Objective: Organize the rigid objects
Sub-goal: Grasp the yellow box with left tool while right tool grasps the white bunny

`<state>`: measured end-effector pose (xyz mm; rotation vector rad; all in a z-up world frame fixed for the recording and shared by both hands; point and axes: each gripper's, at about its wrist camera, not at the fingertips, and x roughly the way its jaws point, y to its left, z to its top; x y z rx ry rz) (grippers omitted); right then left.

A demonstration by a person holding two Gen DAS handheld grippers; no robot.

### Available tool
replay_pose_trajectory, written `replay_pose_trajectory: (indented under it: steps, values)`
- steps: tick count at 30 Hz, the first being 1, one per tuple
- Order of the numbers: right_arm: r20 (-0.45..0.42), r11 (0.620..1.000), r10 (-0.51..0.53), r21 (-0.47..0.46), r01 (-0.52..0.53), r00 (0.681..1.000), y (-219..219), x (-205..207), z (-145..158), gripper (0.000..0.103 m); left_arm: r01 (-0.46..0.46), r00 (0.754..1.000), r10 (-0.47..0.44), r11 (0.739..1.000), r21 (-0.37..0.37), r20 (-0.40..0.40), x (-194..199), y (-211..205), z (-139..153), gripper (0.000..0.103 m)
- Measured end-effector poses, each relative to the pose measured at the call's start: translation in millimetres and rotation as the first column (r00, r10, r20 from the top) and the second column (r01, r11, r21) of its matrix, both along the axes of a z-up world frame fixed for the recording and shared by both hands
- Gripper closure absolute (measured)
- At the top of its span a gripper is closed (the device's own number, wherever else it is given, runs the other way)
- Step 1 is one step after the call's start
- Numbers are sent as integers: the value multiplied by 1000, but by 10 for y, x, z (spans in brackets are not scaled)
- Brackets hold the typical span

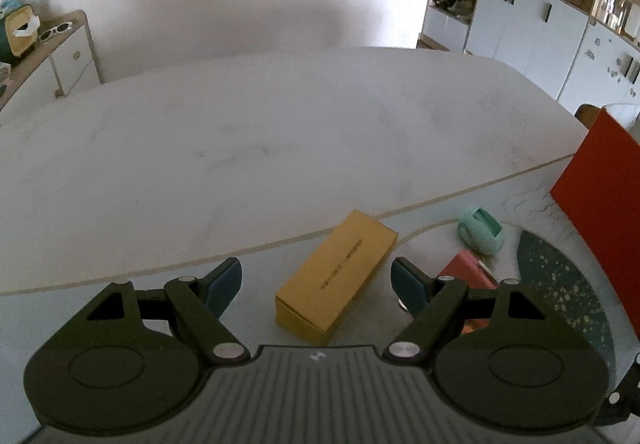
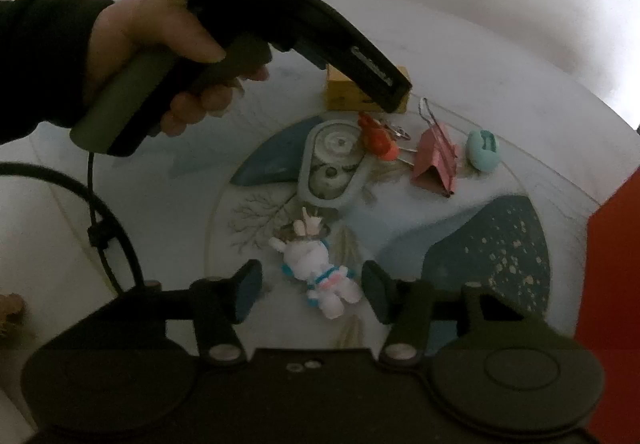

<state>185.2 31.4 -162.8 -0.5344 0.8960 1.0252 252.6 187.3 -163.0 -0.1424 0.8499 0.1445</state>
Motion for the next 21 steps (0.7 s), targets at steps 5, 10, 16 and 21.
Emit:
replay_pose_trajectory:
  steps: [5,10,16,21]
  values:
    - [9,1000,9,5,-9,1000,11,42,7,59,4,1000,-4,1000,11,-5,24,12,-49,22]
    - [18,1000,16,3,-16,1000,20,47,3,60,6,1000,-6,1000,11,-1,34,22,-69,25]
    - [26,1000,13,-3,-13,1000,29,40,-3,60,32,1000,-32,999,15,0,30,-16,-78,45]
    - [23,1000,-20,-1,20,1000,-45,36,5,60,53,999,-53,998,34,-7,-1,-57,-77,58]
